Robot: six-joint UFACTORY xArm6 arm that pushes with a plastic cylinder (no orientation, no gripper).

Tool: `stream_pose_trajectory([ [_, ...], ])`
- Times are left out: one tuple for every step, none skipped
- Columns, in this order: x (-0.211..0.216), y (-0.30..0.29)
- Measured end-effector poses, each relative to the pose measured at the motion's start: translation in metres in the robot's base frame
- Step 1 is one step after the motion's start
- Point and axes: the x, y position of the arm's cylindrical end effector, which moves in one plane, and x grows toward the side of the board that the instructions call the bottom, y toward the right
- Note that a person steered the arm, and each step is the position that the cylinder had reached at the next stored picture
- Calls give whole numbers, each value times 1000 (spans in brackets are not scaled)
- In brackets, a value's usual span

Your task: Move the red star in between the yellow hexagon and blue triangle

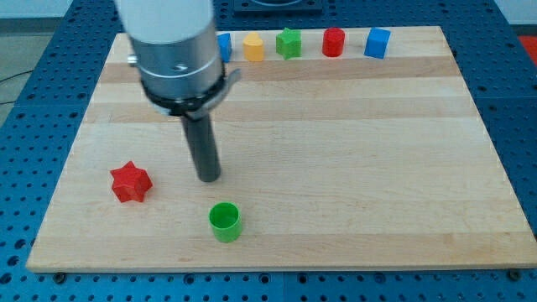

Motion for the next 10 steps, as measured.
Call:
stream_pose_trajectory([
  [0, -7],
  [19, -8],
  [31, -65],
  [4, -99],
  [-18, -108],
  [19, -112],
  [21, -161],
  [-25, -165],
  [-39, -129],
  [-31, -117],
])
